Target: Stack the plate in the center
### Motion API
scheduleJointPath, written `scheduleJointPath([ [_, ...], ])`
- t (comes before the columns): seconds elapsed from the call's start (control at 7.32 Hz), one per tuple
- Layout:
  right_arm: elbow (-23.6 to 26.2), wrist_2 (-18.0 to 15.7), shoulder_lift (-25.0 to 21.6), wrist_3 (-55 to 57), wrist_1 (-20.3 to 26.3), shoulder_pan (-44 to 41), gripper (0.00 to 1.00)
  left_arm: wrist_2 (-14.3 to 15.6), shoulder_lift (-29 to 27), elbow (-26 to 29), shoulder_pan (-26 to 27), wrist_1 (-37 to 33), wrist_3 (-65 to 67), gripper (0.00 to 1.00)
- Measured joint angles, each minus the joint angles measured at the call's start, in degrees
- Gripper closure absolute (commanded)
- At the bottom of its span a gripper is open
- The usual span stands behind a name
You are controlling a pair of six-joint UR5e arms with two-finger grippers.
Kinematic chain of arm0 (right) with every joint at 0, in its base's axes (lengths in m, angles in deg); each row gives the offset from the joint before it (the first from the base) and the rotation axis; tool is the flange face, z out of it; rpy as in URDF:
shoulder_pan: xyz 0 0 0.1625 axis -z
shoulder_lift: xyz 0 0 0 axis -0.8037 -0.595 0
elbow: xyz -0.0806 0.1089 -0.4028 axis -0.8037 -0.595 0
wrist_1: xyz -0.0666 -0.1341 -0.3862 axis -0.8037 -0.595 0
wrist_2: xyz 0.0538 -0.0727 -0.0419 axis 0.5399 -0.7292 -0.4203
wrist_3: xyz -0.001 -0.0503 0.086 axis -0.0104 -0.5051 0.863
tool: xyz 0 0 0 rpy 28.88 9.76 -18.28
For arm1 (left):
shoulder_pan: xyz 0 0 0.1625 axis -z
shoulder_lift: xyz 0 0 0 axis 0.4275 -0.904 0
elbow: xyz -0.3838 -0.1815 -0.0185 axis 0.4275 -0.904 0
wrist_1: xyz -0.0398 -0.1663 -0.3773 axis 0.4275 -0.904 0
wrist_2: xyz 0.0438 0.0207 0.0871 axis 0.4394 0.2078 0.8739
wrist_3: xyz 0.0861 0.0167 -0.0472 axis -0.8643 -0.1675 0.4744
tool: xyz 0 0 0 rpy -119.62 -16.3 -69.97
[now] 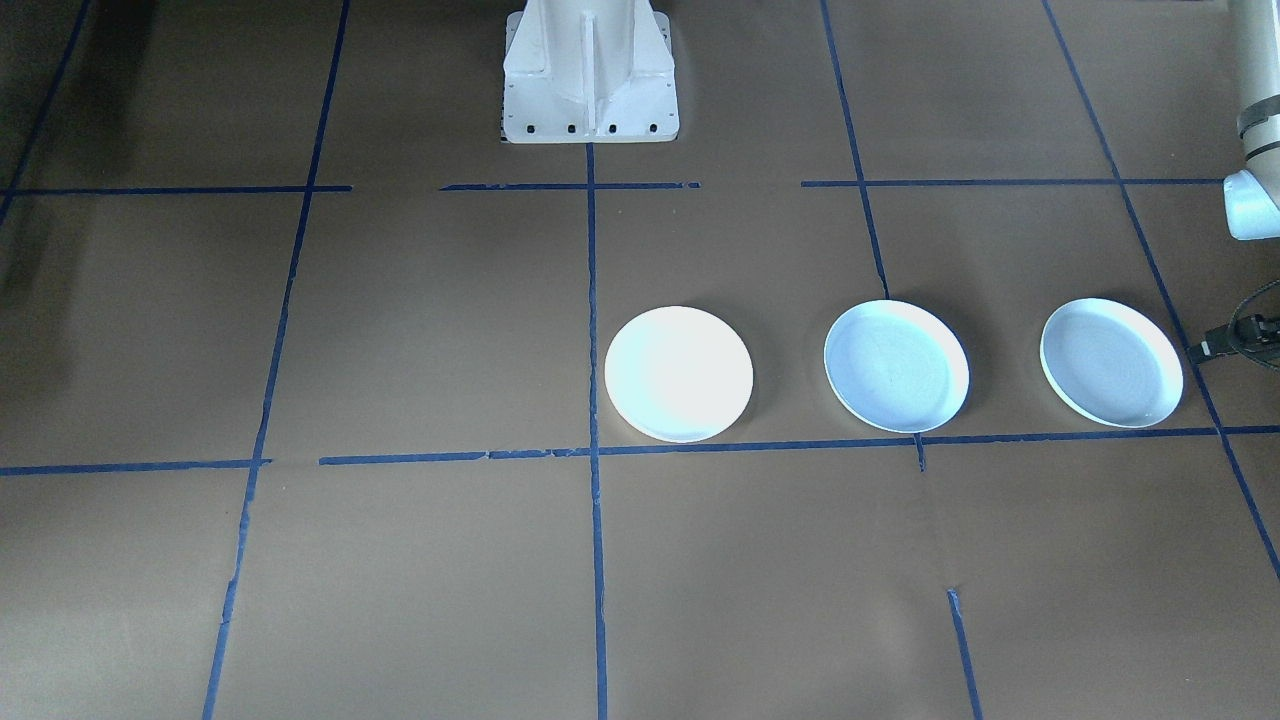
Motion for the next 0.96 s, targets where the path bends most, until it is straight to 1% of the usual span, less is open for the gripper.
scheduleJointPath([
  [0.27,0.00,0.00,-0.03,0.00,0.00,-0.02,0.00,0.14,0.00,2.25,-1.42,-3.26,0.33,0.00],
  [0.55,0.00,0.00,-0.01,0.00,0.00,-0.01,0.00,-0.79,0.00,3.90,-2.50,-5.65,0.42,0.01],
  [0.68,0.00,0.00,0.00,0.00,0.00,-0.01,0.00,-1.65,0.00,5.09,-2.81,-7.13,0.41,0.13],
  [0.82,0.00,0.00,0.00,0.00,0.00,0.00,0.00,-2.13,0.00,5.98,-3.10,-8.18,0.40,0.30],
  [0.96,0.00,0.00,0.00,0.00,0.00,0.00,0.00,-2.38,0.00,6.33,-3.37,-8.66,0.39,0.50],
])
